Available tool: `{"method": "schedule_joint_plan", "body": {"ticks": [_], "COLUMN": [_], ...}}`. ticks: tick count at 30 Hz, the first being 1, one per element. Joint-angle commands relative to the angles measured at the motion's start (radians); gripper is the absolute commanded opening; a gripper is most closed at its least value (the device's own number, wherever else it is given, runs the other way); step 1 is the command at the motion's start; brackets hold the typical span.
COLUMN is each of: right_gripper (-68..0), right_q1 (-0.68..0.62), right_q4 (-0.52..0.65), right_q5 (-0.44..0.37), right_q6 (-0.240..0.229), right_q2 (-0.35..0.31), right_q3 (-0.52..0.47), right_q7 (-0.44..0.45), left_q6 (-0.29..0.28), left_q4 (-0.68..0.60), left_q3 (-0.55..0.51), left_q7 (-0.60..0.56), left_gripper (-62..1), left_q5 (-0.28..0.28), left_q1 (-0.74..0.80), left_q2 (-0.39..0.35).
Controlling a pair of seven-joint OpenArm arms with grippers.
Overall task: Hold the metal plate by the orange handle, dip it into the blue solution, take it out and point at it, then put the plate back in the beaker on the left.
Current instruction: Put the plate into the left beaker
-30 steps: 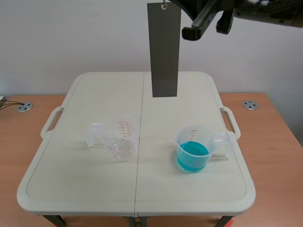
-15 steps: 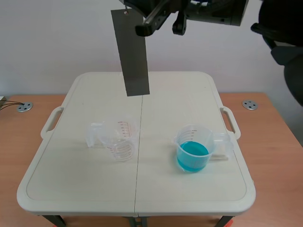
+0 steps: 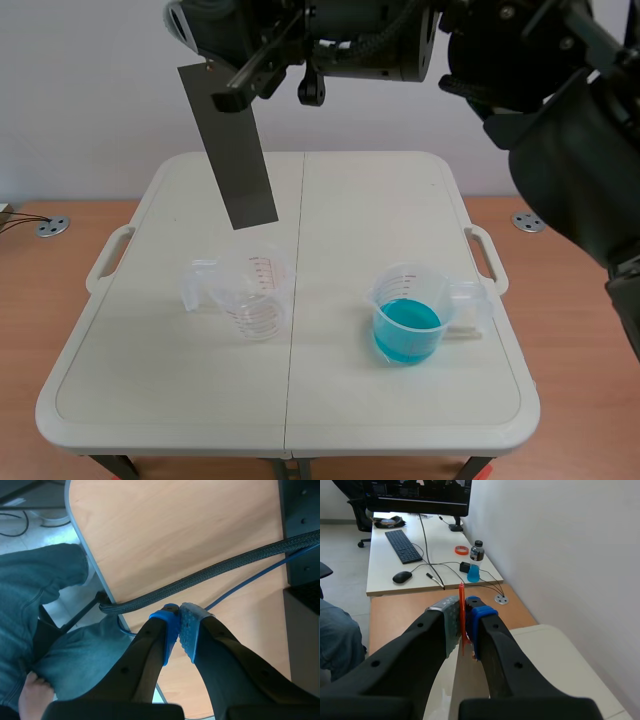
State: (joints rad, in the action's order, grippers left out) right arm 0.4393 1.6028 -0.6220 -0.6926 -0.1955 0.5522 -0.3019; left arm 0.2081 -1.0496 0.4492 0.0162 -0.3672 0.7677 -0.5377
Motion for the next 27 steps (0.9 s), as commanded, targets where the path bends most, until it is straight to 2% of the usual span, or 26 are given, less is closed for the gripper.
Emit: {"method": "schedule_joint_plan", "body": {"ticks": [1,6,21,27], "right_gripper": [-66.2,-66.2,-66.2,-66.2], "right_q1": [0.029,0.029,0.029,0.029], "right_q4": [0.008,-0.017,-0.164,-0.227], "right_q5": [0.003,0.044,0.103,0.151], "right_q6": [0.004,0.004,0.004,0.004], "right_q2": [0.017,0.042,0.097,0.108], "right_q3": [0.005,0.029,0.034,0.034], "right_q7": [0.012,0.012,0.04,0.082], "left_q6": [-0.002,-0.002,-0.002,-0.002], "left_q4": [-0.011,-0.011,-0.011,-0.011], "left_q3": [0.001,0.001,0.001,0.001], "left_q7": [-0.012,-0.019,-0.019,-0.019], "left_gripper": [-58.0,-58.0,-58.0,-58.0], "left_q5": [-0.002,-0.002,-0.003,-0.003], "left_q1": [0.01,0.01,0.01,0.01], "left_q2": [-0.006,-0.006,-0.006,-0.006]}}
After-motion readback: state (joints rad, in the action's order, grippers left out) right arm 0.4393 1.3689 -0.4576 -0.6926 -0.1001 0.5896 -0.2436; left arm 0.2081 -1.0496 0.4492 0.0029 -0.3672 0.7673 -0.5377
